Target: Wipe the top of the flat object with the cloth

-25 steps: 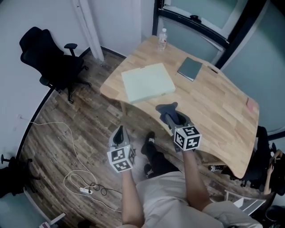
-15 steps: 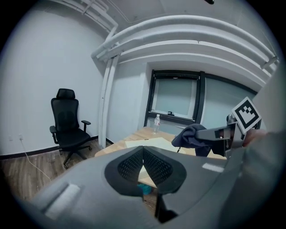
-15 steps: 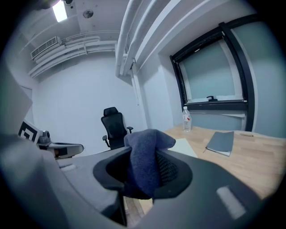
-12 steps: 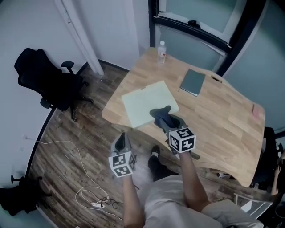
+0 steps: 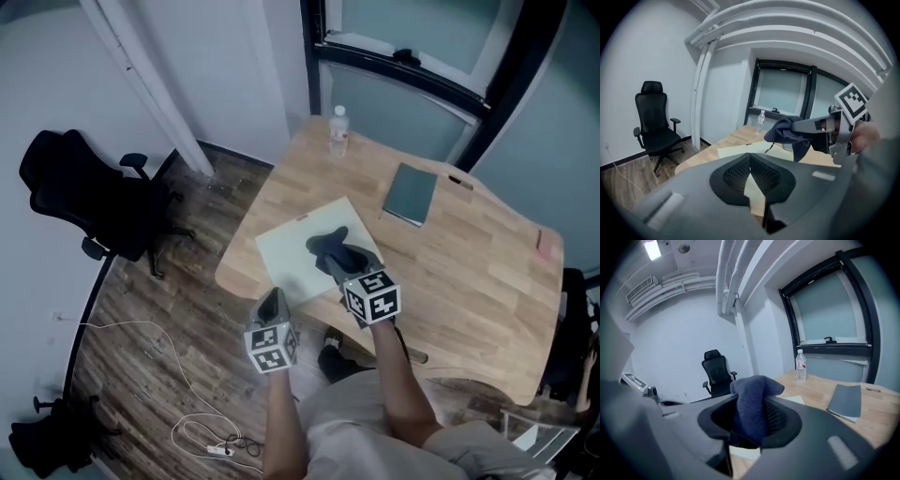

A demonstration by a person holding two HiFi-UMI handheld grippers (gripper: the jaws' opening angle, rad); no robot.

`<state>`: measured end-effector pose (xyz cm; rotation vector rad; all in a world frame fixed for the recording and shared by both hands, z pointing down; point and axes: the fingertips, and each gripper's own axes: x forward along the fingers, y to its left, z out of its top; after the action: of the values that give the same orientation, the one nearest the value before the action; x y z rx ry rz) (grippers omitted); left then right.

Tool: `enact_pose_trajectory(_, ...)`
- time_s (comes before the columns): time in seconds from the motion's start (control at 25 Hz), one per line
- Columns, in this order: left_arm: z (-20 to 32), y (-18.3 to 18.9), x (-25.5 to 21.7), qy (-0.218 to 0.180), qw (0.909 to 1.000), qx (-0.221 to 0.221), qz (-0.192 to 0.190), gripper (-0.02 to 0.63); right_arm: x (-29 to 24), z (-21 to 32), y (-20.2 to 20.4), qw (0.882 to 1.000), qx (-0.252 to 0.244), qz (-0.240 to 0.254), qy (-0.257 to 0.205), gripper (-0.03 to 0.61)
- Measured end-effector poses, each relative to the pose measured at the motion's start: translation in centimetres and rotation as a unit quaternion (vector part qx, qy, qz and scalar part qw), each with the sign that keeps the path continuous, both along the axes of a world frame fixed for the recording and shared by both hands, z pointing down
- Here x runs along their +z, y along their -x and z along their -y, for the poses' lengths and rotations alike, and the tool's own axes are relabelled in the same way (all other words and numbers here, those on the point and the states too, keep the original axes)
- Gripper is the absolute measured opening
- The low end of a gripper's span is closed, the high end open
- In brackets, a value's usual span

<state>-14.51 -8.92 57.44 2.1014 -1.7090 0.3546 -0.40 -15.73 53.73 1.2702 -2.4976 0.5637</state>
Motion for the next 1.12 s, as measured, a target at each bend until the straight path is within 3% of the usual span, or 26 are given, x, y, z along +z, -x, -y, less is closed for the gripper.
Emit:
enact_pose_trajectory(0.4, 4.9, -2.5, 8.1, 0.08, 0.9966, 0.023, -0.005, 0.008, 4.2, 4.8, 5.2, 0.998, -0.054, -0.02, 0.025, 0.135)
enact_pose_trajectory(0.6, 7.0, -1.7, 9.9, 0.093, 0.9955, 0.015, -0.007, 0.008, 5.4, 6.8, 7.1, 0.996, -0.077, -0.018, 0.029, 0.135)
enact_pose_trajectory(0.92, 7.6, -1.6, 12.7, 0.164, 0.9858, 0.033, 0.012, 0.008, 7.7, 9.4, 8.9, 0.994, -0.095, -0.031, 0.035, 0.135)
enact_pose_trajectory(1.12, 7.4, -1.8, 13.2, 0.188, 0.9812, 0.042, -0.009, 0.008, 9.3, 10.5, 13.0, 0.982, -0.173, -0.079, -0.007, 0.135)
